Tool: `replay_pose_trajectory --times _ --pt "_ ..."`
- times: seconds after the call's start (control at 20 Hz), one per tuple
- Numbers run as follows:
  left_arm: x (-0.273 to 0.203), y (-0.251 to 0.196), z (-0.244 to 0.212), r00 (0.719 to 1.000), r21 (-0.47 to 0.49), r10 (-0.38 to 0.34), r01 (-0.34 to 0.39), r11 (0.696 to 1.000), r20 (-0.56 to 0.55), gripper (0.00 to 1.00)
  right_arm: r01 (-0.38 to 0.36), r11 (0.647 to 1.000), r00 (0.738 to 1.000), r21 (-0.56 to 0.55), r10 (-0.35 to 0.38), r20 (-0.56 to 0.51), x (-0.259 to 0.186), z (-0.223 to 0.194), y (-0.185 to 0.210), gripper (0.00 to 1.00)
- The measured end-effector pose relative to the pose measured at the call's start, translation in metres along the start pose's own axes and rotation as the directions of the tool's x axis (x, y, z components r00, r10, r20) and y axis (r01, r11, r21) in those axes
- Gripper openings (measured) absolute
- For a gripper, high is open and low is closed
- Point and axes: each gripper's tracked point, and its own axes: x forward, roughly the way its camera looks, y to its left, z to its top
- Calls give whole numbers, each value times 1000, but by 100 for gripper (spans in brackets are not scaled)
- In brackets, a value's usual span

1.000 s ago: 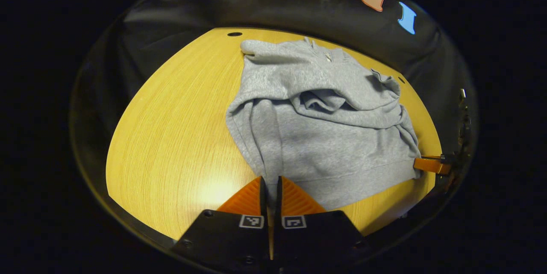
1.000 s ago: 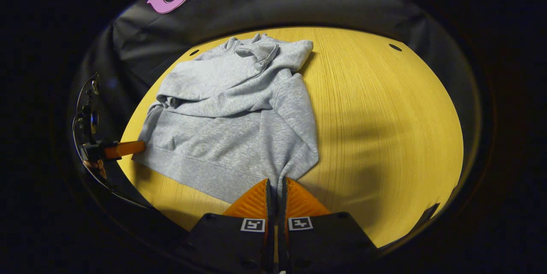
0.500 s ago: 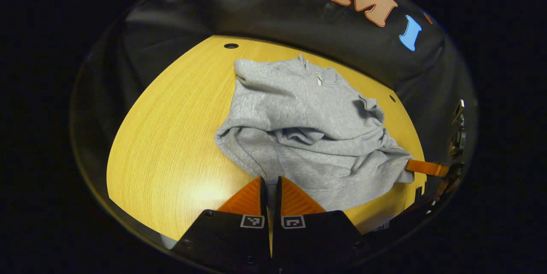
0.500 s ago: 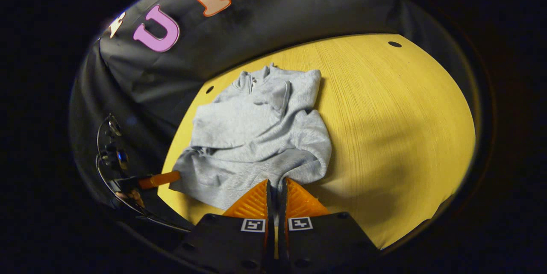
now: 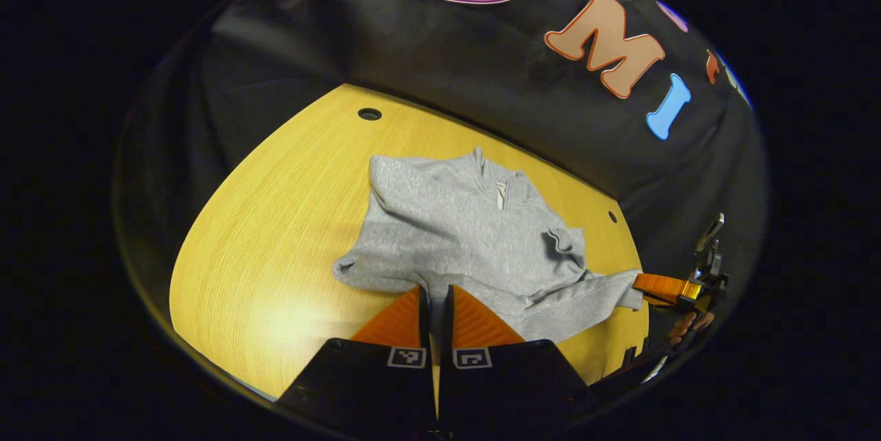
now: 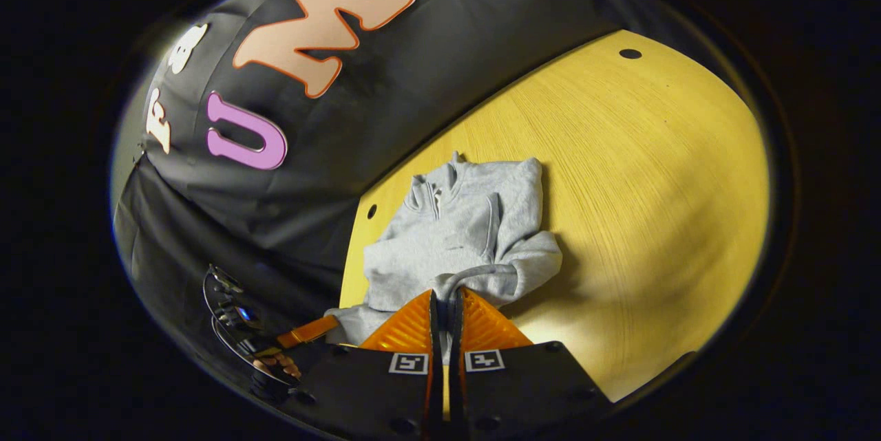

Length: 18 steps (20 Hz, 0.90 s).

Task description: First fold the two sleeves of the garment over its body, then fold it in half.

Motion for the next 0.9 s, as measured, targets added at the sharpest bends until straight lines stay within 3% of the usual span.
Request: replay_pose_trajectory --times 0.15,0.2,0.25,0.5,0.7,0.8,0.85,0.9 --pt "12 -1 8 1000 -46 13 -14 999 -23 0 9 994 1000 106 -10 14 17 14 0 5" --pt "16 0 12 999 -82 16 -18 996 -30 0 9 992 1000 129 -11 16 24 18 -1 0" --pt "20 2 15 999 -117 20 -24 993 -35 0 8 989 1000 146 -10 15 30 21 -2 5" --pt "42 16 30 998 -285 24 -41 958 -63 0 31 960 999 279 -38 19 53 39 -15 5" --pt "55 22 34 996 -470 -12 -31 882 -88 1 59 931 998 359 -62 -4 77 39 -33 6" --pt "62 26 33 994 -517 -23 -37 855 -110 3 72 918 997 390 -69 -22 87 38 -38 0" --pt "66 28 34 994 -537 -23 -41 843 -111 3 76 912 997 403 -71 -27 89 38 -39 10" --pt "70 29 35 994 -553 -20 -44 832 -109 4 83 907 997 414 -77 -31 93 38 -41 10"
